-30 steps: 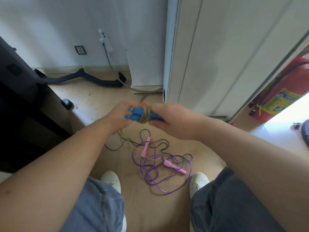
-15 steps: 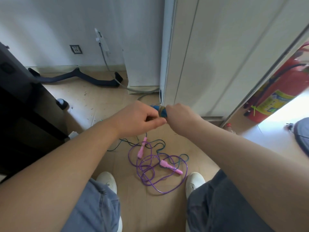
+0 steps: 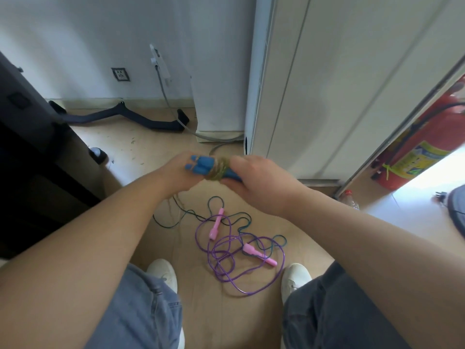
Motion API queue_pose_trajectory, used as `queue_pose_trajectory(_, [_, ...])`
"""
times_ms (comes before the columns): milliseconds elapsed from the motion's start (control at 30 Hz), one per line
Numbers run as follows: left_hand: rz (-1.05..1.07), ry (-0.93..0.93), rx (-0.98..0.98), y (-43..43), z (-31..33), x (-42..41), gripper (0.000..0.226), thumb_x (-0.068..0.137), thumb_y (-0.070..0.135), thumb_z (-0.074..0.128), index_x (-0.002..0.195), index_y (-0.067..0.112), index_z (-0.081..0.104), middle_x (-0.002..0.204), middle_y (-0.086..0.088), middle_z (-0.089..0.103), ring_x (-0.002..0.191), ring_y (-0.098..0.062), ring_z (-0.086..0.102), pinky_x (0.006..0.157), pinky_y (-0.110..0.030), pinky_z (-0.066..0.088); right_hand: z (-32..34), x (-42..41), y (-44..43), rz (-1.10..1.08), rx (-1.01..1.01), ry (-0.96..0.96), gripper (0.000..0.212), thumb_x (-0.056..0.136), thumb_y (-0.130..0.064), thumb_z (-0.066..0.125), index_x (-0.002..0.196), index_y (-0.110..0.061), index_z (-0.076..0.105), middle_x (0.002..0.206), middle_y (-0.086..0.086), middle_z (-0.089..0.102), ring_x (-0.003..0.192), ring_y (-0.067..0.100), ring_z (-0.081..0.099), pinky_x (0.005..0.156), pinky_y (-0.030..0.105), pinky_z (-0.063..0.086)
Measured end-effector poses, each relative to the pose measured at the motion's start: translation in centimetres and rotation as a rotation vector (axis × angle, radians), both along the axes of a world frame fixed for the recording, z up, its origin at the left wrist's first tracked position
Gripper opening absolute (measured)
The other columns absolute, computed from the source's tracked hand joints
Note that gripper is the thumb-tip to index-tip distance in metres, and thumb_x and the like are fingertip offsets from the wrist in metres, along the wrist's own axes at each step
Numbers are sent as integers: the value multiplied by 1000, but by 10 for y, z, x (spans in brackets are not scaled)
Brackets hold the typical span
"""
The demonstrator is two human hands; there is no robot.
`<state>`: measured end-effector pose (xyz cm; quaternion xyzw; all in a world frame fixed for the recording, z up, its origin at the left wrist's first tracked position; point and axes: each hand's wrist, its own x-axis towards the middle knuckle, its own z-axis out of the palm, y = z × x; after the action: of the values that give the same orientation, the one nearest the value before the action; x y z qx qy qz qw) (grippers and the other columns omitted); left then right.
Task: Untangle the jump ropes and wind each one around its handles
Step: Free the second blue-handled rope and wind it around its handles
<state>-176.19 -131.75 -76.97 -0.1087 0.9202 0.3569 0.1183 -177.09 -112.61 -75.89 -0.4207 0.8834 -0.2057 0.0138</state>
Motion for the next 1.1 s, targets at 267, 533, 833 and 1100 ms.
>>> queue_pose_trajectory(267, [-391, 187, -98, 15, 1, 6, 35, 104, 43, 40, 81, 28, 62, 70, 4, 59, 63, -14, 55, 63, -35, 47, -23, -42, 21, -494, 212, -96, 24, 102, -37, 50, 99, -15, 56, 92, 11, 64, 78, 31, 59, 65, 36, 45])
queue_pose_trajectory(533, [-517, 325, -129, 11, 11, 2, 43, 94, 56, 52, 72, 22, 66, 61, -1, 59, 54, -16, 52, 55, -33, 44, -19, -15, 11, -67, 490, -265, 22, 101, -38, 53, 108, -17, 57, 93, 0, 63, 85, 23, 59, 72, 28, 39])
queue_pose_trajectory(833, [-300, 156, 95, 1, 0, -6, 32, 100, 20, 52, 69, 16, 56, 64, 2, 53, 49, -2, 49, 56, -15, 41, 18, -5, 21, -3, -101, -554, 3, 99, -28, 59, 100, -25, 60, 82, -11, 66, 66, -7, 56, 63, 10, 42])
queue_pose_trajectory(1100, [-401, 165, -40, 19, 1, 1, 41, 101, 50, 42, 77, 26, 63, 61, 5, 51, 51, -9, 43, 57, -32, 41, 3, -35, 35, -490, 80, -234, 22, 103, -41, 48, 101, -19, 52, 86, 1, 59, 75, 23, 55, 63, 33, 39])
